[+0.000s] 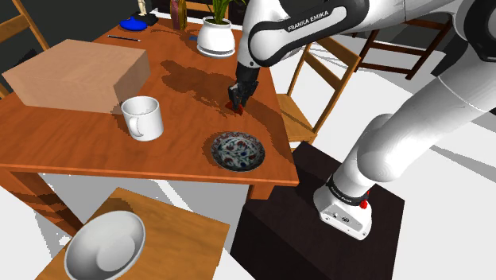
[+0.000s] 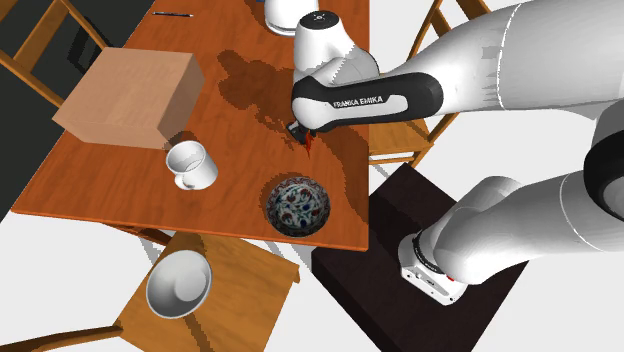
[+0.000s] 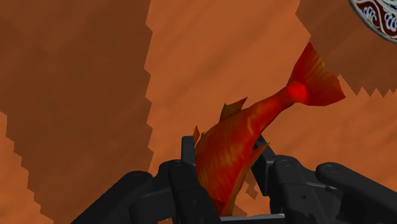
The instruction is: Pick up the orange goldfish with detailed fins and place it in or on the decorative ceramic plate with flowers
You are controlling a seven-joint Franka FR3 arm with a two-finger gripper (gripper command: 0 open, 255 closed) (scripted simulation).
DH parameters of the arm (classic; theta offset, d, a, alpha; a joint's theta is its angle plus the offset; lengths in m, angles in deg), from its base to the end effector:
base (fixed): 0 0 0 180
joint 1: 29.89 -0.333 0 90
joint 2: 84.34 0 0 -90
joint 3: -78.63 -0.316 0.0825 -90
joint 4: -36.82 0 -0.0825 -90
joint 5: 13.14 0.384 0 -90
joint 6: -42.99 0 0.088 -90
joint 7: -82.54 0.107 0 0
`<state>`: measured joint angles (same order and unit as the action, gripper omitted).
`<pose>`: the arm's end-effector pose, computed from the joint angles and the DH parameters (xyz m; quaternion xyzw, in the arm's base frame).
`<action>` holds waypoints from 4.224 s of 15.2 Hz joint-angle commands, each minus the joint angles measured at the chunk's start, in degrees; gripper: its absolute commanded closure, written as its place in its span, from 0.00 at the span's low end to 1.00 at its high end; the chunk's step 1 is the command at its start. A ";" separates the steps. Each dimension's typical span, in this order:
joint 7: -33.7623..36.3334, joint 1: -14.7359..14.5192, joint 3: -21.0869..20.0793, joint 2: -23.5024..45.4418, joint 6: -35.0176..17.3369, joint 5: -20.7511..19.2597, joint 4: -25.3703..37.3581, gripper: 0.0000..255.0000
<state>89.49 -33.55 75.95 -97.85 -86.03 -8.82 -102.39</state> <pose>0.4574 0.0531 0.4006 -0.9989 0.0287 -0.0259 0.0277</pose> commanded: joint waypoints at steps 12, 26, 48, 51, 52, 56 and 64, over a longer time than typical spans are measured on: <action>0.20 0.05 0.06 -1.80 4.12 -0.14 2.28 1.00; 0.72 0.16 0.24 -5.04 15.29 -0.46 10.22 1.00; 16.68 -8.00 -12.54 -17.94 11.24 6.30 -5.43 1.00; 16.61 -8.07 -12.87 -17.18 8.70 6.52 -7.23 1.00; 16.59 -8.09 -12.98 -16.89 7.83 6.60 -7.80 1.00; 16.54 -8.12 -13.23 -16.22 5.96 6.75 -9.00 1.00; 16.51 -8.11 -13.22 -16.29 6.02 6.76 -9.02 0.00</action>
<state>106.00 -41.67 62.73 -114.17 -80.02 -2.05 -111.38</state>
